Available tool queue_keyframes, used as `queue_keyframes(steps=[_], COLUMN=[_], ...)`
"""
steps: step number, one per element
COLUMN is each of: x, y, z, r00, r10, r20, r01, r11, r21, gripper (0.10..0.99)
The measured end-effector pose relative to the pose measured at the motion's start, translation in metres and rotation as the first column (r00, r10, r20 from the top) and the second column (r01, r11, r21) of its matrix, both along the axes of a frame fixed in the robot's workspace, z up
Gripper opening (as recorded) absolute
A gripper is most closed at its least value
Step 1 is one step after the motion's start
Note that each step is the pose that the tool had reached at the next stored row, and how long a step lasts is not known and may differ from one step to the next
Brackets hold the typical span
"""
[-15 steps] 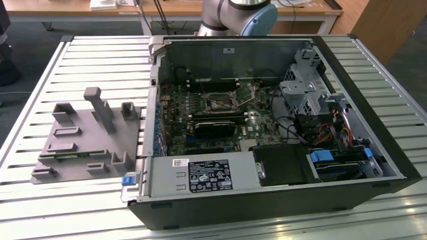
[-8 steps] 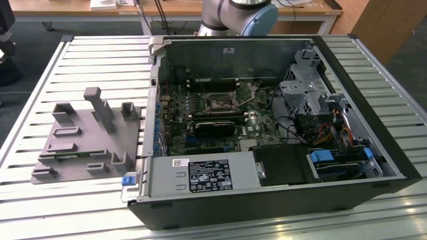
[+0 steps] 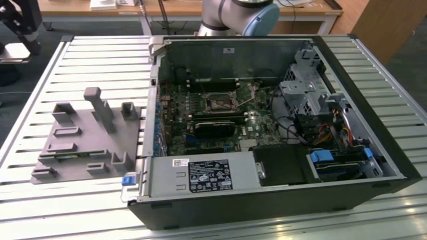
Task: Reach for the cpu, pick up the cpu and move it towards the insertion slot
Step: 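Pick up the cpu and move it towards the insertion slot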
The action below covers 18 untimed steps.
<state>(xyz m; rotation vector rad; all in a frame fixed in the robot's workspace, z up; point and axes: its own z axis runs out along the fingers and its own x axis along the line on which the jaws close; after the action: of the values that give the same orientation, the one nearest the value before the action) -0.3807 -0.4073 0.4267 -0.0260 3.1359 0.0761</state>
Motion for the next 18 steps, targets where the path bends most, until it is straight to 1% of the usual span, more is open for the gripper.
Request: queue_keyframes(steps=[8,12,13,18], x=[0.0363,0.0544,0.0602,0.0829], y=[0.0001,0.0003,0.0003,0.0003], z=[-0.0013,-0.0057,-0.0071,-0.0103], r00=[1.0000,1.0000,1.0000,1.0000], r10=[0.000,0.000,0.000,0.000], r20=[-0.0001,-0.0001,0.0000,0.0012], r01=[0.000,0.000,0.000,0.000], r11=[1.0000,1.0000,1.0000,1.0000], r21=[0.000,0.000,0.000,0.000], gripper=[0.541,0.541,0.541,0.541])
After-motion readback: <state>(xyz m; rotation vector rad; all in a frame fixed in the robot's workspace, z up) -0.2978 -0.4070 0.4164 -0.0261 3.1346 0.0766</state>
